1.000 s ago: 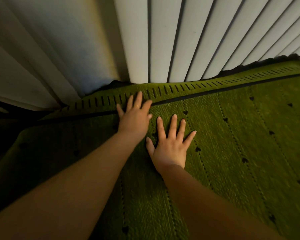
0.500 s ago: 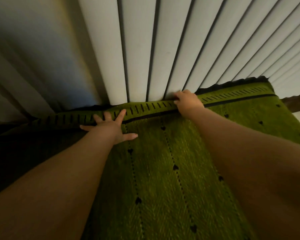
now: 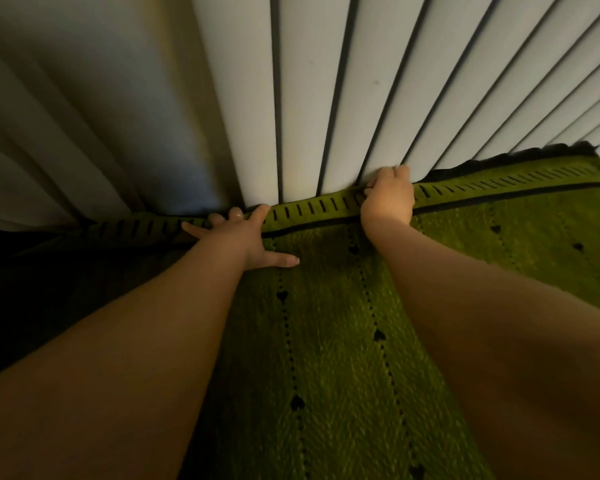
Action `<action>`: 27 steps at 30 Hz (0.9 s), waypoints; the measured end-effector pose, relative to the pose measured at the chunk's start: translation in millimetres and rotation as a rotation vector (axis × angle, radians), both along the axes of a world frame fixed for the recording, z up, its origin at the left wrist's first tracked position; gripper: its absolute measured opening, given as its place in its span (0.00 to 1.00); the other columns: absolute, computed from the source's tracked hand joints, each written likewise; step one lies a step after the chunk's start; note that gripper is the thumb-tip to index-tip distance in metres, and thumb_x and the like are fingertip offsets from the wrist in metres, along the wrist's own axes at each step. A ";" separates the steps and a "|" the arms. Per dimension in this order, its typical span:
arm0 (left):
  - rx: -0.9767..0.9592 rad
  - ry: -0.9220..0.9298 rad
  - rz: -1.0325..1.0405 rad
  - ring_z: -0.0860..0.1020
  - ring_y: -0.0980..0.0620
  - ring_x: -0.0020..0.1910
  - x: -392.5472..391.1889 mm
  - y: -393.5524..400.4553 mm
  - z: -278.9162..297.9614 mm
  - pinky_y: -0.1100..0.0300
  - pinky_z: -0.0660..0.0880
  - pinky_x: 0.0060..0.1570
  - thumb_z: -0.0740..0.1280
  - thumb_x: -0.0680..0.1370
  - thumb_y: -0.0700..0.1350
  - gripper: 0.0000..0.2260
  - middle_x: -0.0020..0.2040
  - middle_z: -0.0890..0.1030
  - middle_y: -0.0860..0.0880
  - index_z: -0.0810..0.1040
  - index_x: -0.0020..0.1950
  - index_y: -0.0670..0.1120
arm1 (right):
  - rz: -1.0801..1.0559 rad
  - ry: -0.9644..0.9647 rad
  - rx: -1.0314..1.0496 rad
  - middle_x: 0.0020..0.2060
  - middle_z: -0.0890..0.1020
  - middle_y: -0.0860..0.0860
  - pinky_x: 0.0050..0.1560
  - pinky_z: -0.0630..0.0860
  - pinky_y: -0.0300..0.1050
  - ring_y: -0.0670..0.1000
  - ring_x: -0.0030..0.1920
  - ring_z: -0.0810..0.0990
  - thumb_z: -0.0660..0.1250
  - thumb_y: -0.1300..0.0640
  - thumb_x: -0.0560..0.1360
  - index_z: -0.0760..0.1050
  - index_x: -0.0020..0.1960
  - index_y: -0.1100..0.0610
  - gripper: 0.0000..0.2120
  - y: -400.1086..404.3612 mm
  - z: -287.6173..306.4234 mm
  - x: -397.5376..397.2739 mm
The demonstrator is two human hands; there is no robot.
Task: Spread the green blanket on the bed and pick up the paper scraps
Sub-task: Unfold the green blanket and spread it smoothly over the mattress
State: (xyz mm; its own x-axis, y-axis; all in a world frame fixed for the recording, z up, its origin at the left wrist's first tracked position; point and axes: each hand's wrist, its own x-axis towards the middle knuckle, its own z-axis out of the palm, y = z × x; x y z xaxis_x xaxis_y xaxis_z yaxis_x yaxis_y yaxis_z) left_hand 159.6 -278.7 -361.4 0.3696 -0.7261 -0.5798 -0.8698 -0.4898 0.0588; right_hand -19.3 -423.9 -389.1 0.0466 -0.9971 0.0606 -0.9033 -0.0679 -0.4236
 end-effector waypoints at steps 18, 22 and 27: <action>-0.074 -0.027 0.018 0.50 0.33 0.75 8.0 -6.5 -20.7 0.22 0.40 0.61 0.63 0.54 0.80 0.52 0.77 0.53 0.43 0.50 0.73 0.64 | 0.043 0.512 0.454 0.76 0.59 0.59 0.75 0.49 0.66 0.62 0.77 0.54 0.45 0.41 0.82 0.57 0.78 0.54 0.29 -62.5 21.1 -71.1; -0.132 -0.077 0.053 0.42 0.35 0.76 -3.4 2.4 -19.3 0.25 0.37 0.63 0.59 0.61 0.79 0.49 0.79 0.46 0.43 0.45 0.76 0.62 | 0.032 0.316 0.149 0.78 0.54 0.58 0.75 0.42 0.66 0.62 0.78 0.48 0.46 0.44 0.82 0.54 0.78 0.54 0.28 48.8 11.3 -22.0; -0.135 -0.077 0.017 0.34 0.44 0.76 0.6 45.3 -17.6 0.27 0.37 0.66 0.50 0.78 0.65 0.31 0.78 0.34 0.51 0.36 0.75 0.63 | 0.397 0.365 0.214 0.78 0.38 0.53 0.65 0.33 0.77 0.65 0.76 0.36 0.38 0.35 0.78 0.40 0.77 0.38 0.28 165.6 -5.7 66.1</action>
State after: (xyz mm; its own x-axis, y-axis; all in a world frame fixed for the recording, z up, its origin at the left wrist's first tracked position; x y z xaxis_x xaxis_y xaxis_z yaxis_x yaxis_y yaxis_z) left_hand 160.2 -233.4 -379.0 0.4220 -0.7890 -0.4464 -0.8661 -0.4964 0.0585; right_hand 46.9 -258.4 -394.9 0.3992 -0.8873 -0.2310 -0.9164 -0.3783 -0.1307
